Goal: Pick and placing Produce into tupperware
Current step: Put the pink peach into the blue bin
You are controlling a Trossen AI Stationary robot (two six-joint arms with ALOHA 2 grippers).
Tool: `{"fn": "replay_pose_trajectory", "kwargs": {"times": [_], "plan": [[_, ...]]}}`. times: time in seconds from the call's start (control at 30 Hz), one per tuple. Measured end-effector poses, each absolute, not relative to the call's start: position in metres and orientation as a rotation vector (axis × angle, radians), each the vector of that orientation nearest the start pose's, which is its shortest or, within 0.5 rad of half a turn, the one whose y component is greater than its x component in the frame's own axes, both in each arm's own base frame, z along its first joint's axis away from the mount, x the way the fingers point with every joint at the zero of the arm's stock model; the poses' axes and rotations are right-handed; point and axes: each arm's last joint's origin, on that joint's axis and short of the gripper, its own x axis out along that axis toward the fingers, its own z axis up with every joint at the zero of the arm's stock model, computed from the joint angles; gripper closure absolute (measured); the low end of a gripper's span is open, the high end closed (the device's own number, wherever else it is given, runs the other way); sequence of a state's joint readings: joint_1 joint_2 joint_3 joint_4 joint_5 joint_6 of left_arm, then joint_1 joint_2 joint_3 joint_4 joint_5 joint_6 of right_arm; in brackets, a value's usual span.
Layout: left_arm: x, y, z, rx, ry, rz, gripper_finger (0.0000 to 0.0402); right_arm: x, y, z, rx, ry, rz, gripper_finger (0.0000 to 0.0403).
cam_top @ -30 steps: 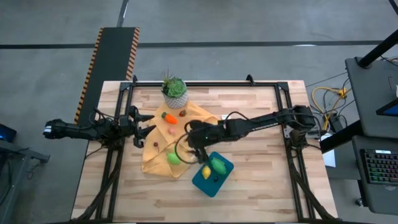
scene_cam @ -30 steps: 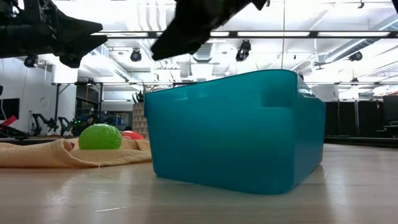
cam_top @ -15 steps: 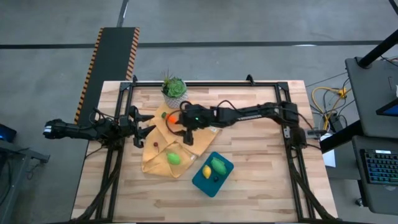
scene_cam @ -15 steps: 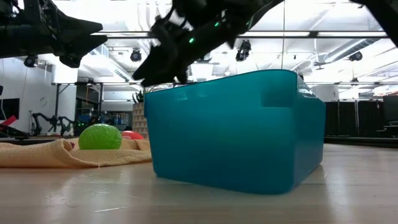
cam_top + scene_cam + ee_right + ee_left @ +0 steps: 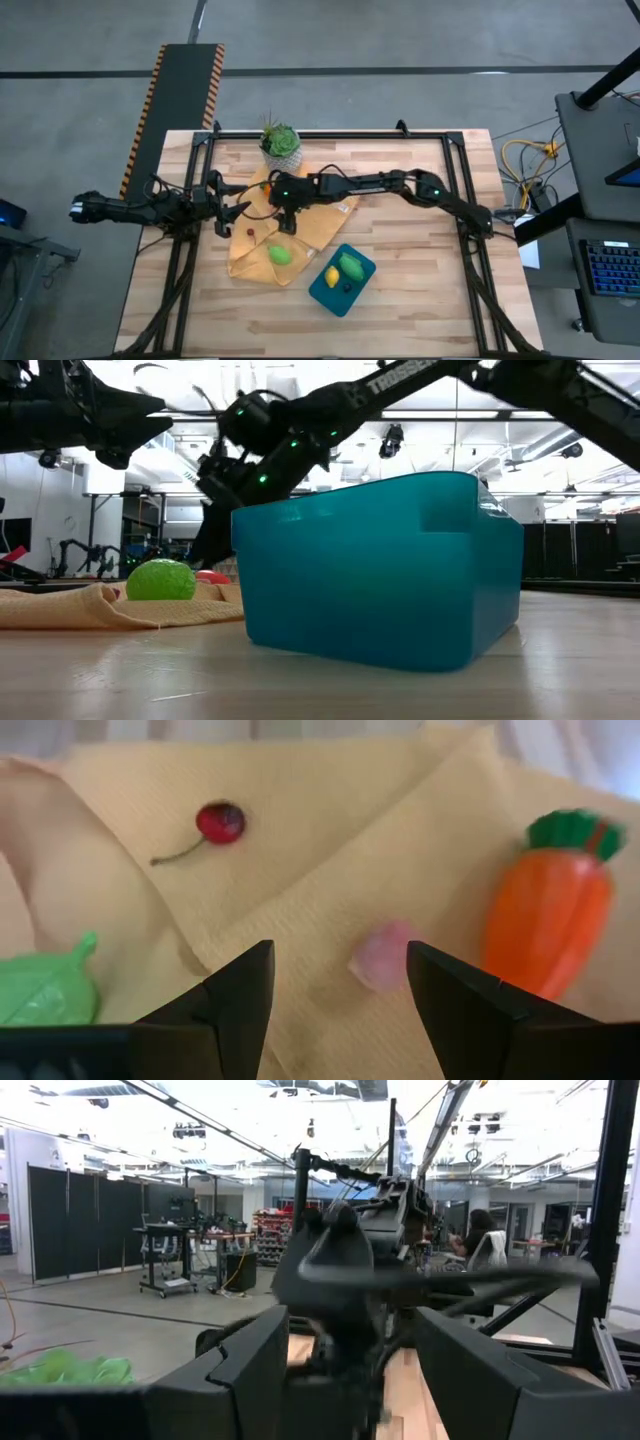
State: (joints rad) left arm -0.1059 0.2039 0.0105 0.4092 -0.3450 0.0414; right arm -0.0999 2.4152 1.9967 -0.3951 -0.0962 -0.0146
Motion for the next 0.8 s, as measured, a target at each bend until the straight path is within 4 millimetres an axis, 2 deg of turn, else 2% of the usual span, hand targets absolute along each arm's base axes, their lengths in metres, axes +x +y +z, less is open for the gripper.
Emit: {"fn": "replay_pose_trajectory", "kwargs": {"times": [0.23, 0.8], "plan": [[0.107, -0.001, 0.189, -0.008, -0.206, 0.243, 0.0200, 0.543, -0.054, 0.155, 0.053, 0.855, 0.004, 0.0183], [0.107, -0.001, 0.189, -0.007, -0.203, 0.243, 0.0200, 0.541, -0.068, 0.153, 0.050, 0.862, -0.030, 0.0183]]}}
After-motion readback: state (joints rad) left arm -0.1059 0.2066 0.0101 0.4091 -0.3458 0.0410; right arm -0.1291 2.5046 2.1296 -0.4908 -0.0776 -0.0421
